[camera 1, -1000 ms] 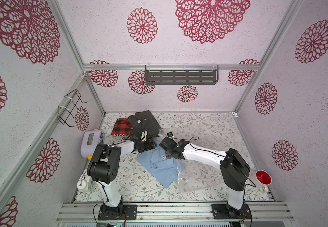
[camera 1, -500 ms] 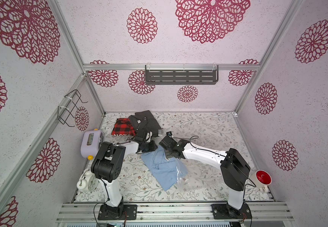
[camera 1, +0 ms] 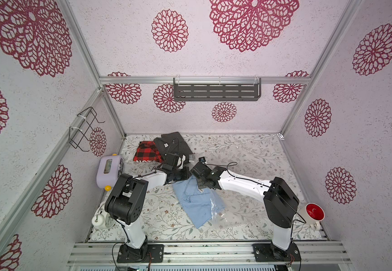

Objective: Place the folded shirt into the vacuum bag
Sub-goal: Place the shirt in the vacuum bag.

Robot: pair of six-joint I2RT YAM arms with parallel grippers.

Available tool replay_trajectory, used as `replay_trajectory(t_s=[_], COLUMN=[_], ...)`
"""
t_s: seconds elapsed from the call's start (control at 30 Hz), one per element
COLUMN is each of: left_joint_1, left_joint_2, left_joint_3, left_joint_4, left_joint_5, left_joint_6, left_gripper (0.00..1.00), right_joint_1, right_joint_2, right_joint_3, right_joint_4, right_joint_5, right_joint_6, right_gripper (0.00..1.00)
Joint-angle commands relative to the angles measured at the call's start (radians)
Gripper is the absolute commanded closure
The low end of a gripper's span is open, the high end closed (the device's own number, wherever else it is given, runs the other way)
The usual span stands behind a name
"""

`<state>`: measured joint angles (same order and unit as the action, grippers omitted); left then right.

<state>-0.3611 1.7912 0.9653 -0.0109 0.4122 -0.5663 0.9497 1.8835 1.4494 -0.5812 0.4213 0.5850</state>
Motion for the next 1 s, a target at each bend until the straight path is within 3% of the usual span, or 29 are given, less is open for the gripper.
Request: replay_trajectory(t_s=[0.0,0.1,0.27,0.37,0.53,0.67,0.8,0.97], left_joint_1=[-0.01,-0.009,-0.008,-0.003,0.027,0.023,-0.002,-0.029], left_joint_2=[0.002,0.021,-0.044,-0.084,-0.094,-0.047,0.025,0.077], left_joint_3=[0.017,0.034,0.013,0.001,-0.013,-0.003,0.063,0.049], left_joint_4=[0.046,0.018,-0.078,-0.121,-0.148,-0.127,-0.208,-0.195], left_joint_5=[0.015,-0.002,-0.104,-0.156,-0.193,-0.157,-0.226,-0.248], left_joint_6=[-0.017,-0.012,0.034,0.065,0.121,0.151,0.177,0.166], left_gripper=[0.93,0.85,0.44,0.33,0.25,0.24,0.25,0.24], right_joint_1=[-0.006,-0.006,-0.006,-0.006,-0.007,-0.009,-0.01,-0.016], right_joint_2=[-0.008,-0.008,-0.011,-0.013,-0.015,-0.015,-0.009,-0.008], right_joint_3=[0.045,0.045,0.037,0.038,0.032,0.031,0.037,0.028], right_joint_4=[0.004,0.0,0.0,0.0,0.001,0.004,0.009,0.008], right_joint_5=[0.005,0.007,0.007,0.007,0.012,0.009,0.002,0.0], right_joint_6=[-0.007,-0.007,-0.004,-0.007,-0.006,-0.004,-0.004,-0.002], right_gripper=[1.0,1.0,1.0,1.0,1.0,1.0,1.0,1.0])
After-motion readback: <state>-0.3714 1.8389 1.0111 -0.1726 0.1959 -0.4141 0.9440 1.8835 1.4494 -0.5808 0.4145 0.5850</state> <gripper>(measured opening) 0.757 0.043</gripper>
